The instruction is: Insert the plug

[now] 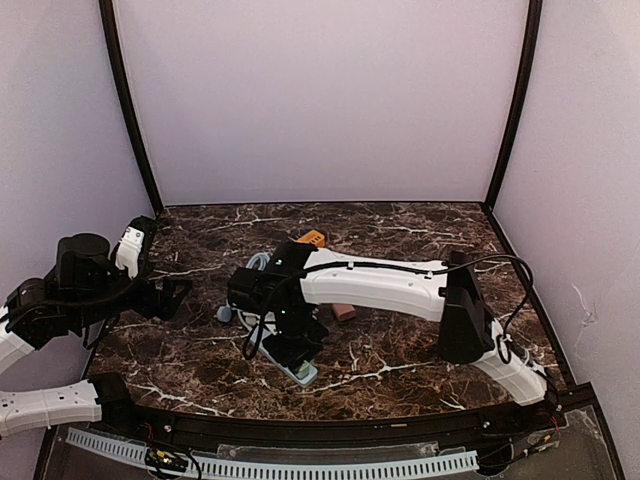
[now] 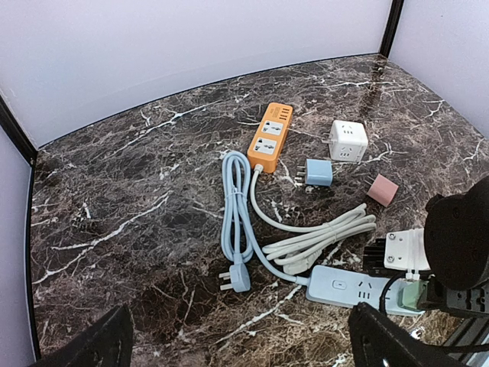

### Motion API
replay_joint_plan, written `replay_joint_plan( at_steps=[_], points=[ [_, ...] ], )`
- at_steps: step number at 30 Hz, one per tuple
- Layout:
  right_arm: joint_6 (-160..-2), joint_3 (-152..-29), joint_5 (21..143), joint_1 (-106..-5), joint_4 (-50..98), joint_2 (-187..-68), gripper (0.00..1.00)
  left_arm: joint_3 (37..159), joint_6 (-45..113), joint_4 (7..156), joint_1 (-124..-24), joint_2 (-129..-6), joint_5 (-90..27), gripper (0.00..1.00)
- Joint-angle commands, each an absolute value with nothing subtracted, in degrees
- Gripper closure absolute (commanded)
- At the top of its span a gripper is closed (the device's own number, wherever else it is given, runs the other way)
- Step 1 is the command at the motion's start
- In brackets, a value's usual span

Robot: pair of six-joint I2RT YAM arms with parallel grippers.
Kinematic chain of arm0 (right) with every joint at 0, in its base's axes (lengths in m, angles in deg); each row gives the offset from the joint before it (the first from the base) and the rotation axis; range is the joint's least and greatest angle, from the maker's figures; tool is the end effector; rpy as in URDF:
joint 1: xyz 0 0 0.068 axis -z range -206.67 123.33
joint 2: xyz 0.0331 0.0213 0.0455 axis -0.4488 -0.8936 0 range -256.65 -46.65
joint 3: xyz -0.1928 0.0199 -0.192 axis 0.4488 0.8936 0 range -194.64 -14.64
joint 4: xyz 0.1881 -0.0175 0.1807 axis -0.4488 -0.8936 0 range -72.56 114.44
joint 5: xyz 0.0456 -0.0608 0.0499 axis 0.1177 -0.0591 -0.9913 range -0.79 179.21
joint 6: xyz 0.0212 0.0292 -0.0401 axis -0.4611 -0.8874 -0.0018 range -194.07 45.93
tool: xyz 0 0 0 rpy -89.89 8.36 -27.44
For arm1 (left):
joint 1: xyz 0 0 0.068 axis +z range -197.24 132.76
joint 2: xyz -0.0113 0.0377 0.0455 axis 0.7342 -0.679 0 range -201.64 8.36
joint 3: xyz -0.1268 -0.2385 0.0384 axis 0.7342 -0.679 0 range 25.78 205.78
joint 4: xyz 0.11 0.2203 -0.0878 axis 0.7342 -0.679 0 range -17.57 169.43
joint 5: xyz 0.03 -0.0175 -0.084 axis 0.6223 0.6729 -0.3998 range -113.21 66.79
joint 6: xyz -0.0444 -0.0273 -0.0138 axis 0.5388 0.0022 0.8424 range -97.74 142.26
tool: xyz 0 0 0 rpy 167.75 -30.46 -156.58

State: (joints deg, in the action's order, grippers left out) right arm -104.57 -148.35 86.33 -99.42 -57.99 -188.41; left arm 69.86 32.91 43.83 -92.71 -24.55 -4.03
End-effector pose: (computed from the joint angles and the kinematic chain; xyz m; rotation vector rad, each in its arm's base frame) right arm 0.1398 0.4565 0.1924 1.1159 -2.8888 -0.0378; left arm 0.0960 -0.0809 0.3188 0.3855 1.9469 -0.3037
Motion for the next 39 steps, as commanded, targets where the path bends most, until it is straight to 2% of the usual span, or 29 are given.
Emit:
replay_joint_plan(
  at_steps=[1,10,18,19,21,23,25,30,39],
  points=[
    [-103.98,-144.84,84.19,-101.85,-53.69,-201.59,1.00,68.76,32.33,44.27,-92.32,-23.99,-3.61,0.01],
    [-103.43,-143.50,85.12,-102.08,-53.02,-200.05,1.00,68.76,32.25,44.18,-92.31,-23.99,-3.74,0.01],
    [-104.68,-139.26,86.31,-101.36,-49.15,-192.77,0.99,68.67,32.12,44.27,-92.32,-23.99,-3.96,0.01],
    [-105.19,-138.85,86.49,-101.19,-49.04,-191.90,0.90,68.67,32.11,44.25,-92.32,-23.94,-3.96,0.01],
    [-106.09,-138.58,87.50,-100.90,-49.31,-190.13,0.58,68.67,32.03,44.26,-92.32,-23.93,-4.12,0.01],
    [-107.17,-138.57,88.92,-100.78,-49.67,-187.32,0.32,68.67,32.08,44.26,-92.32,-23.79,-4.07,0.01],
    [-108.49,-138.38,91.37,-100.44,-49.78,-184.53,0.19,68.60,32.02,44.35,-92.32,-23.74,-3.96,0.01],
    [-110.28,-136.38,92.58,-99.54,-48.31,-178.52,0.02,68.50,31.96,44.61,-92.32,-23.76,-4.17,0.01],
    [-111.28,-133.30,93.70,-99.27,-44.18,-171.51,0.01,68.49,31.98,44.49,-92.32,-24.13,-4.31,0.01]
  ],
)
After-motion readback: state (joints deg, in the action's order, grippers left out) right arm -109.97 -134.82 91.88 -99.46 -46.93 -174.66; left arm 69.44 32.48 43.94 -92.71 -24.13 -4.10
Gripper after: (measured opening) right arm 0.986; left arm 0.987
